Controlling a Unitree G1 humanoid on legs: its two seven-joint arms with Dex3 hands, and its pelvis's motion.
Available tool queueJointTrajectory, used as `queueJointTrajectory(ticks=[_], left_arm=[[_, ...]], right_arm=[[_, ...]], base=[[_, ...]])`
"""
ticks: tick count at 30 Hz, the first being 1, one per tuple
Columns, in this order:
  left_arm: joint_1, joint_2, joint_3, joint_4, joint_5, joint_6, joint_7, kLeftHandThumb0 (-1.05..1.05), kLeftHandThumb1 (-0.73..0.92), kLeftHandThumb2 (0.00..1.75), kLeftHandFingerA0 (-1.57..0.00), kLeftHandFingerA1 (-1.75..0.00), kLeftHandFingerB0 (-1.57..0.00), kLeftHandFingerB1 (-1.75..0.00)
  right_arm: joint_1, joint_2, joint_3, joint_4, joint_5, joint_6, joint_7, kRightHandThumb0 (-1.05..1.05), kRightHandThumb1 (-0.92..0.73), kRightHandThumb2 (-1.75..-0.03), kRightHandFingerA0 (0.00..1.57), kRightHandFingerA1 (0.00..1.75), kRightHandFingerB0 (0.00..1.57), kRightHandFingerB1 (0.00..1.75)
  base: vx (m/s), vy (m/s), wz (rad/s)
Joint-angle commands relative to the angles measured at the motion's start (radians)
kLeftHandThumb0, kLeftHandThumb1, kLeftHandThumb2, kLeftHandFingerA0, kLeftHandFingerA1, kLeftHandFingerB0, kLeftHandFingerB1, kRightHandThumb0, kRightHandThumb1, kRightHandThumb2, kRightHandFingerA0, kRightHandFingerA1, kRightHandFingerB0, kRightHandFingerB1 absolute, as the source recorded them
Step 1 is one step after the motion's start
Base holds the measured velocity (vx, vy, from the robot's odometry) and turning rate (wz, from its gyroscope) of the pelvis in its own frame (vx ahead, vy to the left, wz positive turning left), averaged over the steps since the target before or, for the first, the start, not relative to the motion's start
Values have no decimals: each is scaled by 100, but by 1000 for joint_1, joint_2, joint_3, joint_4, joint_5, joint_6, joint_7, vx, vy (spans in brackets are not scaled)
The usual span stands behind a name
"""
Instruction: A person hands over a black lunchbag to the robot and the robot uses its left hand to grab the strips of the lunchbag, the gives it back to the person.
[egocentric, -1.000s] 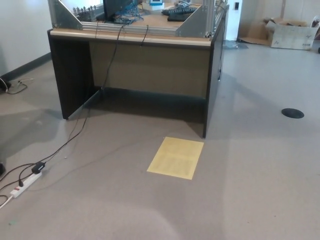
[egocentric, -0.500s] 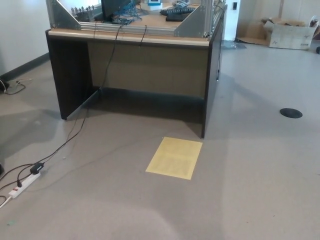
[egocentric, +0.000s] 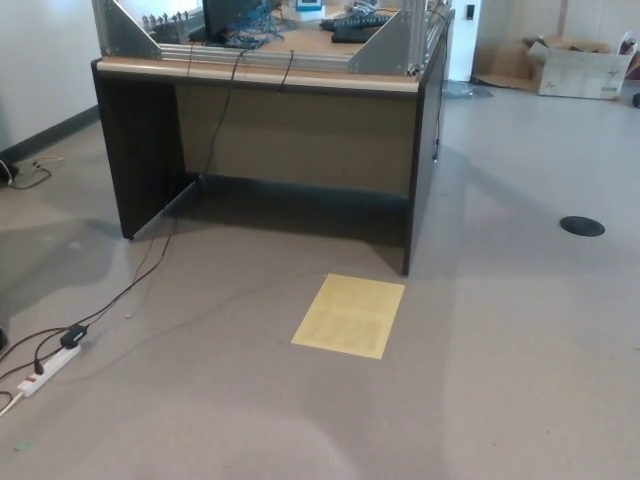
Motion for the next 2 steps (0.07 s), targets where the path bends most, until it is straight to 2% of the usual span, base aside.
queueJointTrajectory(ticks=[1,2], left_arm=[[-1,2,9,-4,-61,12,-42,-57,40,66,-24,-41,-13,-35],[-1,2,9,-4,-61,12,-42,-57,40,66,-24,-41,-13,-35]], right_arm=[[15,-6,-3,-11,-2,-13,-39,-39,-64,-59,65,49,36,33],[15,-6,-3,-11,-2,-13,-39,-39,-64,-59,65,49,36,33]], base=[[0,0,0],[0,0,0]])
